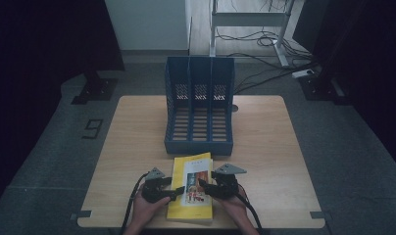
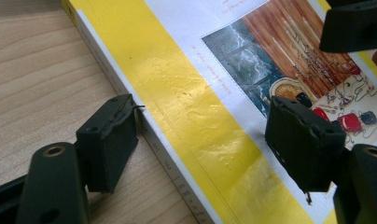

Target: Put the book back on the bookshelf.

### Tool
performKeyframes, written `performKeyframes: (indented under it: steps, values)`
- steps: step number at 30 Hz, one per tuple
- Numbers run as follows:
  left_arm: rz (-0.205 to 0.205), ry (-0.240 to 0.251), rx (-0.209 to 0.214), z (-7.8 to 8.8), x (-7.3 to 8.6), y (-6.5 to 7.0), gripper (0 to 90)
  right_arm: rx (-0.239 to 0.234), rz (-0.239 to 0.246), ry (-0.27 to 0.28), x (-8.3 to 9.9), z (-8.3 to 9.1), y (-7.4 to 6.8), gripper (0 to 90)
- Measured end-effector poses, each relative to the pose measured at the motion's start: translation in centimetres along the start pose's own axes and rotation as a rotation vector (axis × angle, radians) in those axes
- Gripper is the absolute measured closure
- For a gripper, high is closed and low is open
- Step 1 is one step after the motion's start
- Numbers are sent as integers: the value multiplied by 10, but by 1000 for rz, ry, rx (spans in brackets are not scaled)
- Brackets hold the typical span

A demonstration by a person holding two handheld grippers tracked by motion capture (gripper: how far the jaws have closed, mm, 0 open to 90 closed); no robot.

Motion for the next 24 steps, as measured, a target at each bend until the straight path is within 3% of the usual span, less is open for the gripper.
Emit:
performKeyframes:
  steps: [2, 6, 14, 20, 24]
  values:
    - [-1, 0, 1, 0, 0, 0, 248, -2, 6, 12, -1, 3, -1, 507]
    - [2, -2, 2, 0, 0, 0, 248, -21, 46, 29, -3, 8, -12, 508]
    - [15, 3, 14, 1, 0, -1, 248, -32, 72, -4, 1, 4, -20, 531]
    - [28, 7, 23, 1, 0, -2, 249, 4, 160, -1, 4, 4, -34, 526]
    - [15, 2, 15, 1, 0, -1, 248, 24, 137, -19, 5, -1, -25, 514]
Point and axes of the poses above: each handheld gripper's, and its own axes: z roughly backward along the jaws, x roughly out of its underside, y roughly to its right, the point moved 2 cm from there along -z, roughly forward along the jaws, and after that the axes turned 14 degrees about -z, right-handed, at the moved point
